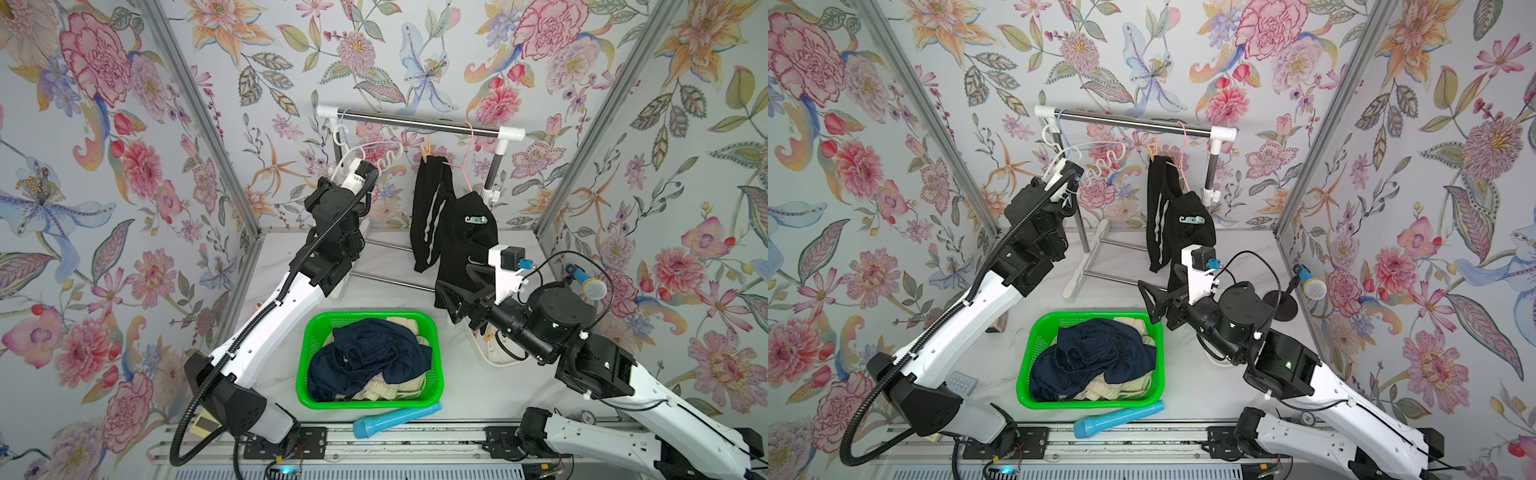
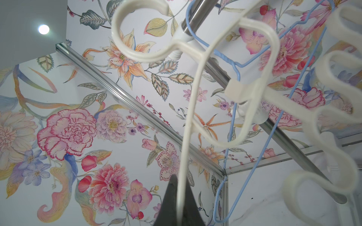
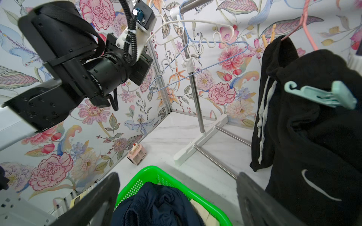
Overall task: Remove the clothespins securing shorts to the hanger
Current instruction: Place the hanger on the clothesline.
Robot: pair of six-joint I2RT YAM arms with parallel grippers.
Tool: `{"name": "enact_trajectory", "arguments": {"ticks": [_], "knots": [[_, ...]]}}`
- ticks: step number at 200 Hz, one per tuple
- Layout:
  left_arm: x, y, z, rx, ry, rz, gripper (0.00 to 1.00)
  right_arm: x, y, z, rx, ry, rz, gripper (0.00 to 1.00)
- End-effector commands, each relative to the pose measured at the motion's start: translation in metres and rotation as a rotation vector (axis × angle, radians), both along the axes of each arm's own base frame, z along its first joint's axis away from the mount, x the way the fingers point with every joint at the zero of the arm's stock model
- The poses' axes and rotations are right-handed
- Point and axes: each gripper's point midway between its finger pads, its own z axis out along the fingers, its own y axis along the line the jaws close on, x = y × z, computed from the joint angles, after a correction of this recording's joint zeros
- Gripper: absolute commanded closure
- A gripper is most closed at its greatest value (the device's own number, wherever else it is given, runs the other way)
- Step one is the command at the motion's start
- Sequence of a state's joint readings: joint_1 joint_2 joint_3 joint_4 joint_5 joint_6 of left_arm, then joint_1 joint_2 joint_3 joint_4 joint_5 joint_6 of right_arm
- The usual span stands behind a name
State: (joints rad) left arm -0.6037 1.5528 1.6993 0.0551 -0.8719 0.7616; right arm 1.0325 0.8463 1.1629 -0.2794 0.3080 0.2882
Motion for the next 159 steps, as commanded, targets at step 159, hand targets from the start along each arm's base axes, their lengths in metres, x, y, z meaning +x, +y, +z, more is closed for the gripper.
{"name": "enact_trajectory", "arguments": {"ticks": [159], "knots": [[0.084,-0.01,0.029,0.101,-0.019,0.134,1.0,-0.004,-0.013,-0.037,-0.026,0.074,-0.034,0.04]]}}
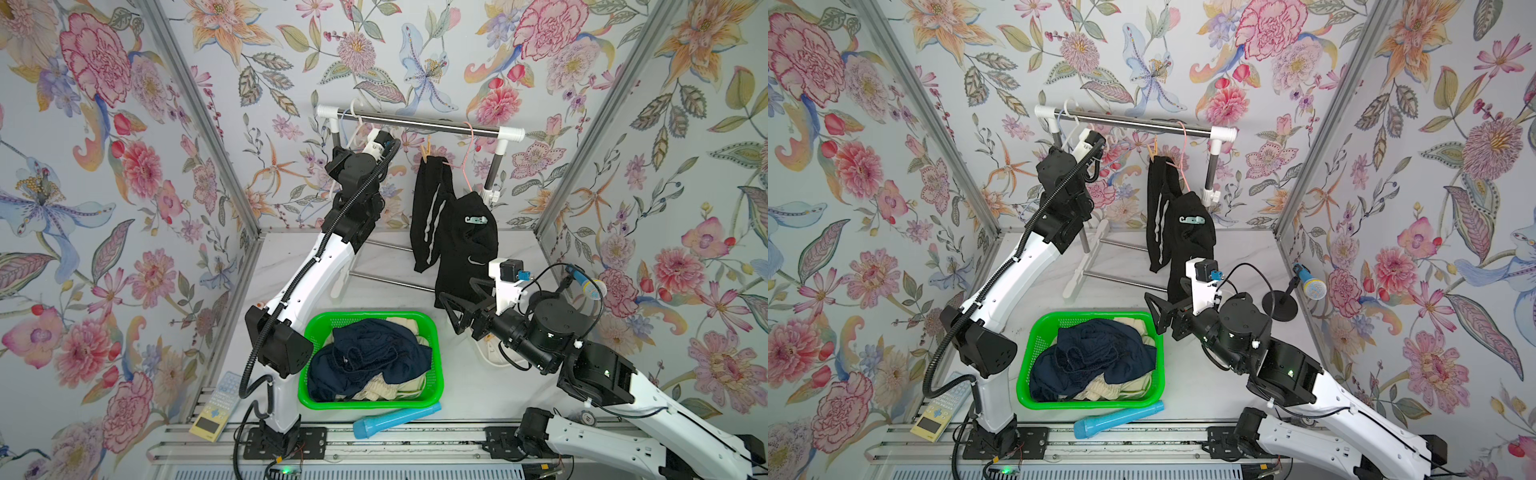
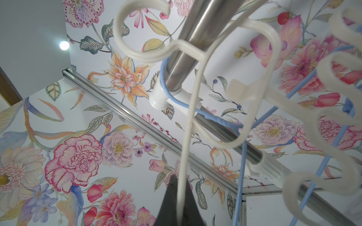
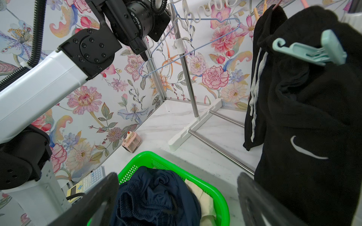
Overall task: Remove the clothespins securing shorts to the hanger
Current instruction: Place the hanger on the clothesline.
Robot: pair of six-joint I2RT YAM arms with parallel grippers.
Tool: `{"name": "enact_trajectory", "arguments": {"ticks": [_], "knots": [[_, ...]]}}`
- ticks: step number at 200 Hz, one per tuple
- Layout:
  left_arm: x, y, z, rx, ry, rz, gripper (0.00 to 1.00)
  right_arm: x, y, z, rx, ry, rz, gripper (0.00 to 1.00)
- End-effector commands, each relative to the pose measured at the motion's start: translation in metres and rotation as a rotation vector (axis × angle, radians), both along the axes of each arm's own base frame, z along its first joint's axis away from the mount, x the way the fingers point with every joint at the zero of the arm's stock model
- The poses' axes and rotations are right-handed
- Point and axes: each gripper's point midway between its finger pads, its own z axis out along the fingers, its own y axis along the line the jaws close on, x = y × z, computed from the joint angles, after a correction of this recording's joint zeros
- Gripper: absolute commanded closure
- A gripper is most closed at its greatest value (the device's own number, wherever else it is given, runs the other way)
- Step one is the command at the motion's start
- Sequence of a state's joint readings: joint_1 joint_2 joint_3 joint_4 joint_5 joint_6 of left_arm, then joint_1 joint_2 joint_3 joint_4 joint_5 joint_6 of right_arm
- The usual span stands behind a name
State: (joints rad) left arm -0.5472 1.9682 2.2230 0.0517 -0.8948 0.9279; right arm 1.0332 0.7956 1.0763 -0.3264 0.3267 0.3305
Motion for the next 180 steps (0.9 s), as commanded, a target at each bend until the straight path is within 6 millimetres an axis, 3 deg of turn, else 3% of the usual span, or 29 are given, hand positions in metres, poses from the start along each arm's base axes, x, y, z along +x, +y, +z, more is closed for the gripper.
{"name": "enact_trajectory", "arguments": {"ticks": [1,77,121,146,151,166,180], "knots": [[0.002,0.011,0.007,0.011,0.0,0.04,1.0,-0.002,-0.005,-0.001,0.013,0.004,-0.014,0.04],[0.013,-0.001,-0.038,0.069,0.128,-0.009,1.0,-0.002,-0.008,-0.004,0.014,0.005,-0.025,0.04],[0.01,-0.006,-0.051,0.089,0.158,-0.048,1.0,0.001,-0.007,-0.007,0.002,0.009,-0.033,0.04],[0.005,-0.007,-0.047,0.07,0.143,-0.061,1.0,0.002,-0.005,-0.008,-0.01,0.006,-0.033,0.04],[0.003,-0.008,-0.044,0.061,0.137,-0.07,0.94,0.002,-0.005,-0.008,-0.015,0.006,-0.035,0.04],[-0.006,-0.011,-0.034,0.028,0.116,-0.101,0.49,0.003,-0.006,-0.008,-0.025,0.003,-0.044,0.04],[-0.019,-0.016,-0.02,-0.011,0.1,-0.148,0.32,0.005,-0.008,-0.008,-0.041,0.004,-0.056,0.04]]}}
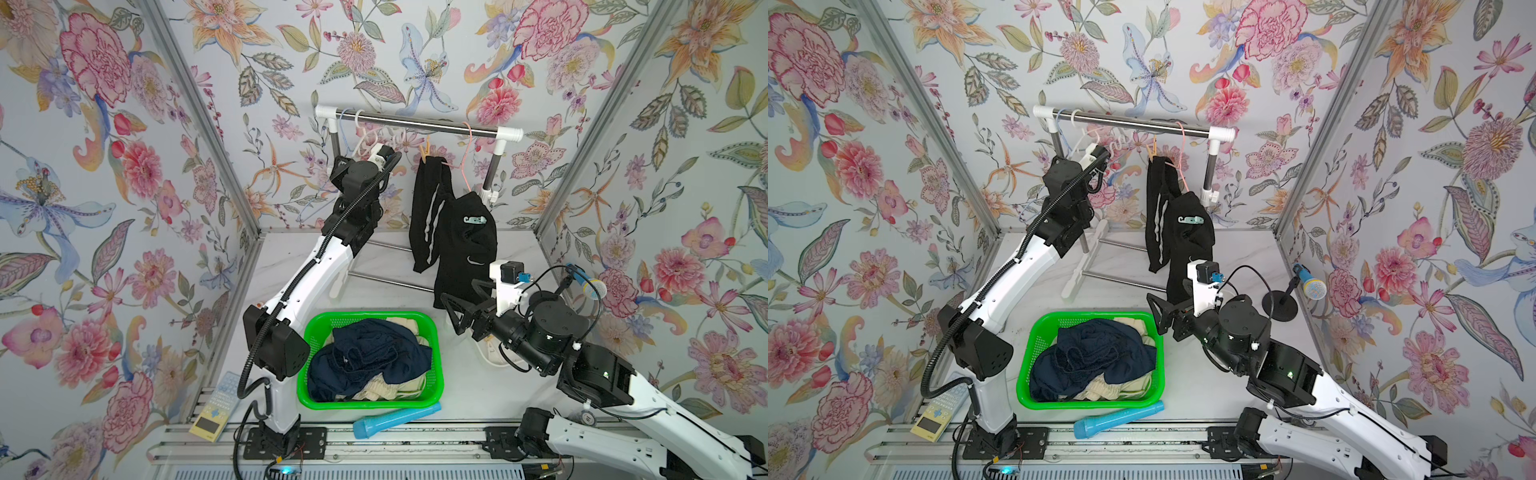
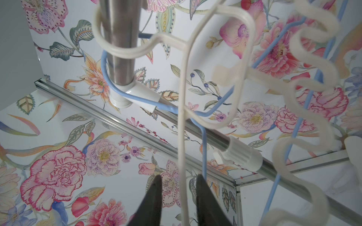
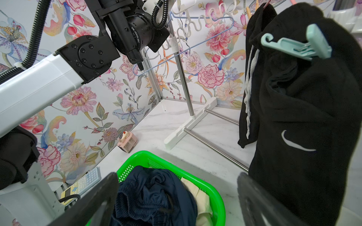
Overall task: Remove the clothespins securing shorts to the hanger
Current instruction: Place the hanger on the clothesline.
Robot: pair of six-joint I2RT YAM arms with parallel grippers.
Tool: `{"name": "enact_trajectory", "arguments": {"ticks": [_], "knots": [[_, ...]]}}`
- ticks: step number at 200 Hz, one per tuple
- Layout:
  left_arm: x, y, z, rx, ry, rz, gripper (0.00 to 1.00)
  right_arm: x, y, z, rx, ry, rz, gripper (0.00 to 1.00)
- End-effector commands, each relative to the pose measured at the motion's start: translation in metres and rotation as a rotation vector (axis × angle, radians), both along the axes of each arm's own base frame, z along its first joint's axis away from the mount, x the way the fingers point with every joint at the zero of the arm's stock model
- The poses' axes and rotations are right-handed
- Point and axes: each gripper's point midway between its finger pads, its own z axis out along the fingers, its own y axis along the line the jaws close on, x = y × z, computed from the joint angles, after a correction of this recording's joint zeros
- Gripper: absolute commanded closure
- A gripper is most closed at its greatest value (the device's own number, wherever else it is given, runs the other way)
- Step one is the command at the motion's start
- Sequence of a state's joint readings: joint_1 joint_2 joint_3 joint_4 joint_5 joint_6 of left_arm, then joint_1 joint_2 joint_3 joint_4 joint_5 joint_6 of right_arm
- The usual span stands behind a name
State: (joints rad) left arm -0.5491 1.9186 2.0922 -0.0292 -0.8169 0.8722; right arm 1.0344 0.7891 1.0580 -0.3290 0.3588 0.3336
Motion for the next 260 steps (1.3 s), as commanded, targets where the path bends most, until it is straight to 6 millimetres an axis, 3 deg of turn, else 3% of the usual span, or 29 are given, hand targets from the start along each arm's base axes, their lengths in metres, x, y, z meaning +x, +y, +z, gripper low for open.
{"name": "enact_trajectory", "arguments": {"ticks": [1,25,61,70,72,124,159,183,215,243,260], "knots": [[-0.026,-0.003,0.021,-0.062,-0.007,-0.065,0.31,0.001,-0.004,-0.001,-0.029,-0.001,-0.025,0.04],[-0.055,-0.008,0.037,-0.134,-0.019,-0.127,0.16,0.003,-0.007,-0.001,-0.051,-0.003,-0.043,0.04],[-0.1,-0.004,0.052,-0.312,-0.039,-0.233,0.09,0.012,-0.025,0.002,-0.113,-0.009,-0.138,0.04],[-0.107,-0.006,0.048,-0.356,-0.024,-0.267,0.09,0.013,-0.028,0.008,-0.125,-0.018,-0.15,0.05],[-0.116,-0.002,0.055,-0.376,-0.038,-0.278,0.09,0.013,-0.028,0.009,-0.129,-0.019,-0.152,0.06],[-0.18,-0.001,0.049,-0.667,-0.016,-0.532,0.07,0.033,-0.047,0.064,-0.228,-0.061,-0.253,0.29],[-0.208,-0.005,0.043,-0.791,-0.009,-0.619,0.09,0.06,-0.063,0.098,-0.212,-0.06,-0.278,0.33],[-0.214,-0.018,0.048,-0.811,-0.003,-0.658,0.11,0.092,-0.084,0.097,-0.18,0.022,-0.305,0.41],[-0.207,-0.048,0.059,-0.832,0.012,-0.729,0.16,0.132,-0.119,0.07,-0.155,0.136,-0.377,0.55],[-0.188,-0.08,0.066,-0.879,-0.005,-0.795,0.25,0.159,-0.145,0.047,-0.158,0.204,-0.423,0.59],[-0.175,-0.1,0.069,-0.913,0.009,-0.826,0.26,0.169,-0.146,0.032,-0.149,0.236,-0.394,0.61]]}}
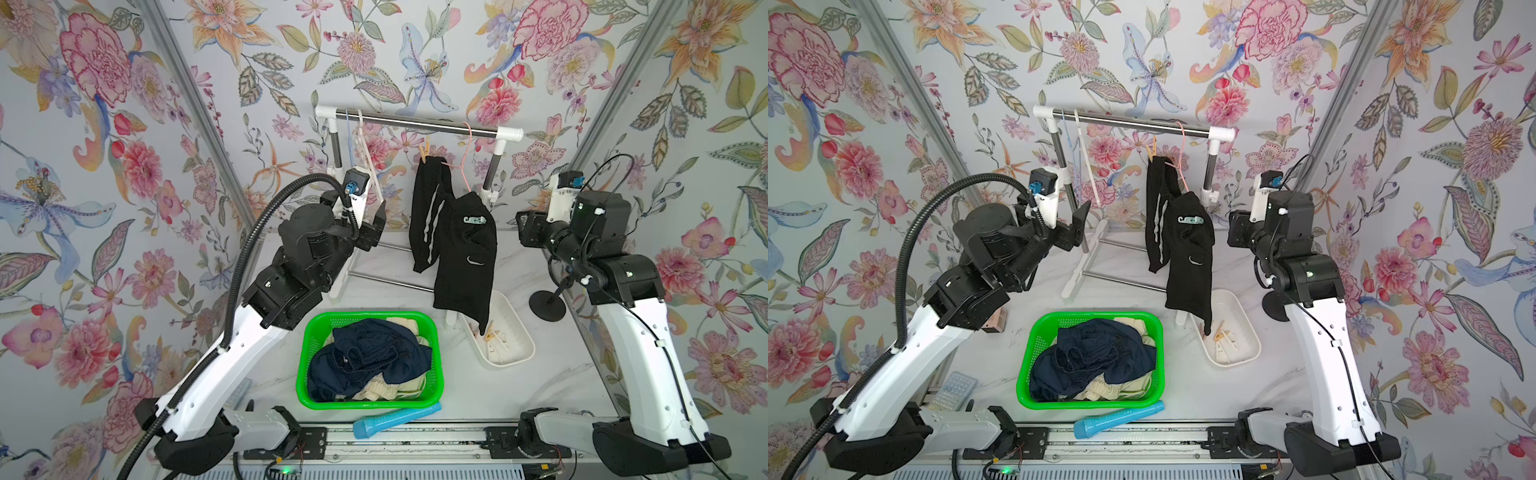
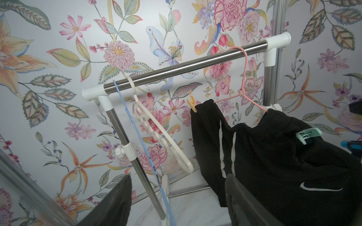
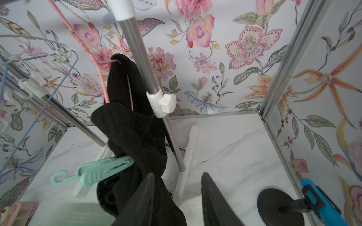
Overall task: Remove the clothespins securing shorts to the hanger
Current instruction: Place the hanger on the clothesline, then pick up the hanger from the clothesline.
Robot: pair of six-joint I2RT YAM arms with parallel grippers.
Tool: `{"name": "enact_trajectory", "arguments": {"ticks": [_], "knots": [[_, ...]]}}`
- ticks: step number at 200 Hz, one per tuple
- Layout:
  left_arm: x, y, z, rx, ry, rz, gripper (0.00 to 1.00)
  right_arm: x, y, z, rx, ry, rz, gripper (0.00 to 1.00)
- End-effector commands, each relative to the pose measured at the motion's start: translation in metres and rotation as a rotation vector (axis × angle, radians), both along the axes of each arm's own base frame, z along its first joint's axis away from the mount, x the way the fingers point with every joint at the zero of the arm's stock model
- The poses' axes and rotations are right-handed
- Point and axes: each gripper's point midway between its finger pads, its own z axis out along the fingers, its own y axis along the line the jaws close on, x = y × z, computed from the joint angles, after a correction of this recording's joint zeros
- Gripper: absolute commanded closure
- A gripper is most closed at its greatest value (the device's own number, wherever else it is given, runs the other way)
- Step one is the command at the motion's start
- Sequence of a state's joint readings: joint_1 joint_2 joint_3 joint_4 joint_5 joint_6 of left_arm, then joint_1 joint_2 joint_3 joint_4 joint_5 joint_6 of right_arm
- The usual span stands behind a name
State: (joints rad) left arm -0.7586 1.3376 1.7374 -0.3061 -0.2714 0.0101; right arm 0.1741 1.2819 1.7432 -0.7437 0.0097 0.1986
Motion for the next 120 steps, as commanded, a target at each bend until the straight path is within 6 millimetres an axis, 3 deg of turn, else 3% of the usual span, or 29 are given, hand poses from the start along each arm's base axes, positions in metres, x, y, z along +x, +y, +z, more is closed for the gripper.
{"name": "enact_trajectory", "arguments": {"ticks": [1,30,33,45,84,120], "knots": [[0.01,-0.03,0.019,-0.089,-0.025,-0.082,0.26,0.006,0.008,-0.021,0.047,0.057,0.084,0.61],[0.025,-0.061,0.031,-0.158,-0.013,-0.159,0.26,0.012,0.032,-0.045,0.098,0.071,0.194,0.62],[0.034,-0.071,0.021,-0.149,0.007,-0.164,0.26,0.011,0.035,-0.045,0.103,0.066,0.204,0.62],[0.042,-0.084,0.027,-0.178,0.007,-0.19,0.26,0.011,0.045,-0.051,0.113,0.06,0.235,0.62],[0.069,-0.123,0.03,-0.21,0.026,-0.246,0.29,0.005,0.084,-0.057,0.088,0.045,0.328,0.62],[0.093,-0.15,0.018,-0.196,0.032,-0.258,0.28,-0.001,0.092,-0.055,0.081,0.027,0.342,0.62]]}}
